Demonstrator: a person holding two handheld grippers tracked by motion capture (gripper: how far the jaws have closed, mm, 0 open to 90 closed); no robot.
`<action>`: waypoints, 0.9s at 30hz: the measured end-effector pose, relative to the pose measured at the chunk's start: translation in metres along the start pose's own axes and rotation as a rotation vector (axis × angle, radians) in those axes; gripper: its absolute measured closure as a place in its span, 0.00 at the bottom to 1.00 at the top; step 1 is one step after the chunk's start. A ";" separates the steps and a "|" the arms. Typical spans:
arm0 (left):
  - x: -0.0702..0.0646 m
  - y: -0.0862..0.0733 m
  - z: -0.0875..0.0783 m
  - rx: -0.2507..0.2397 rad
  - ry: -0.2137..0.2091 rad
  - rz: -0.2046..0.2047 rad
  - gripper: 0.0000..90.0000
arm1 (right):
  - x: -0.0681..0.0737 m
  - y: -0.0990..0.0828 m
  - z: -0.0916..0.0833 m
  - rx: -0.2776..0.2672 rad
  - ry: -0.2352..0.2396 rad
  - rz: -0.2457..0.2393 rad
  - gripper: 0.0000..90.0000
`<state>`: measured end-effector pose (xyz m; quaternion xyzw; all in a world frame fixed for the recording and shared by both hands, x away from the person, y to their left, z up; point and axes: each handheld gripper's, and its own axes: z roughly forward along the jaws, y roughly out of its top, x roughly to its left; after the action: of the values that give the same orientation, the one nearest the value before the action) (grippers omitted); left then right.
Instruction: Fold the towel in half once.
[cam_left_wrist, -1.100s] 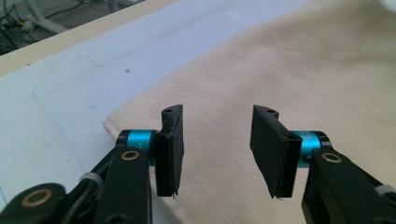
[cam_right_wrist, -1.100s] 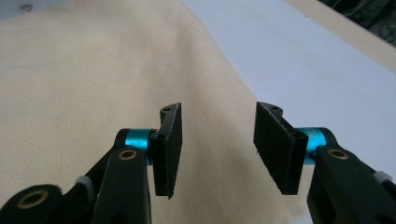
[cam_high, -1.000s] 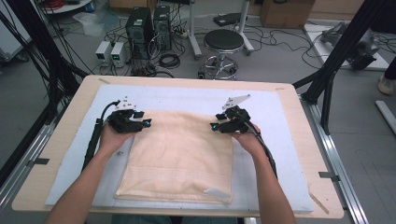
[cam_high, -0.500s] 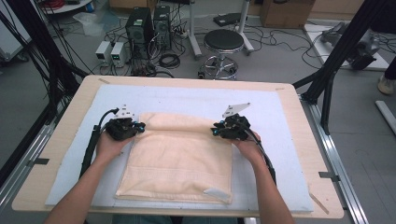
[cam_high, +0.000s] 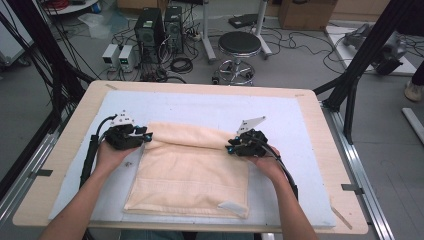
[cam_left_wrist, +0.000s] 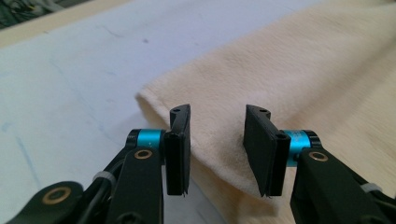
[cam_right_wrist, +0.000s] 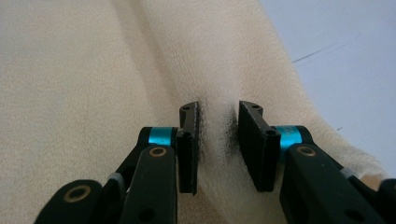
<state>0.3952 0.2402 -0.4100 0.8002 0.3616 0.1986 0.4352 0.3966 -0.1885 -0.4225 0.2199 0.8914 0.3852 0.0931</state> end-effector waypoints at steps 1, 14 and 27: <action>0.002 0.002 0.002 -0.008 0.012 -0.003 0.70 | -0.001 0.000 0.000 -0.001 0.005 0.000 0.77; 0.023 0.012 0.045 0.125 -0.004 -0.028 0.89 | -0.003 -0.002 0.001 -0.011 0.018 -0.004 0.74; 0.018 0.016 0.036 0.119 0.010 0.013 0.97 | -0.060 -0.006 -0.037 -0.029 -0.134 0.179 0.62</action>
<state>0.4364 0.2275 -0.4161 0.8260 0.3698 0.1836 0.3838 0.4351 -0.2441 -0.4018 0.3225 0.8543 0.3893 0.1208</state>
